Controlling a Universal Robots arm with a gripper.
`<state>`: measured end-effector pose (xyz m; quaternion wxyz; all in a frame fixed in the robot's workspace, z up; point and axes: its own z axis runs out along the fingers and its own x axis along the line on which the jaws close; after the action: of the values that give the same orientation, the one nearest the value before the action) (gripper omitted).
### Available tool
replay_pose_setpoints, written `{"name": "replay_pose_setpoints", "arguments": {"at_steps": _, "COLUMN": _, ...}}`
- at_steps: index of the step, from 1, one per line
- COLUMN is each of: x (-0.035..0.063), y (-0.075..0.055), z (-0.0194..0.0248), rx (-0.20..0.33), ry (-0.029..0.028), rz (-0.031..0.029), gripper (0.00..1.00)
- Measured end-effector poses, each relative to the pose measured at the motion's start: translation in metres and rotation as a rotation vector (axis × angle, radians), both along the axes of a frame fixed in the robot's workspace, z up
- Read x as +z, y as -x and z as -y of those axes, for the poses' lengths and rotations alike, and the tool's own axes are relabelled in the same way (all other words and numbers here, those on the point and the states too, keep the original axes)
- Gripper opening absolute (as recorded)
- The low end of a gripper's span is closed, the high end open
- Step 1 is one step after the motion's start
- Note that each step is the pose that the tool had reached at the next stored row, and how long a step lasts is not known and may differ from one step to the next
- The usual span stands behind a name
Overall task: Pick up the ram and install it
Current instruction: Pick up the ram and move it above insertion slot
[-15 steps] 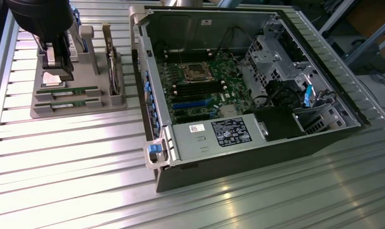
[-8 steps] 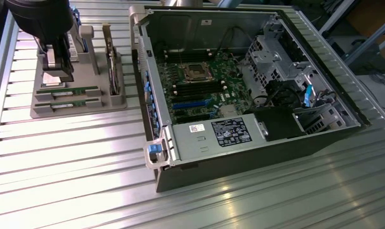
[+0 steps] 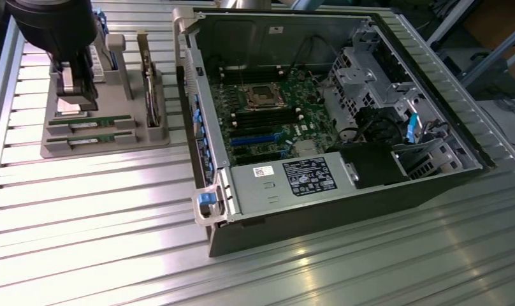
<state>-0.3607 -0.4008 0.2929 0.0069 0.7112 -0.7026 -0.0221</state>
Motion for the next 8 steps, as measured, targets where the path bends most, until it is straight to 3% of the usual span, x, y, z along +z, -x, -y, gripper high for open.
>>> {"name": "replay_pose_setpoints", "arguments": {"at_steps": 8, "x": -0.0034, "y": 0.0027, "z": 0.0, "rx": 0.0, "ry": -0.0001, "rz": 0.0001, "gripper": 0.3}}
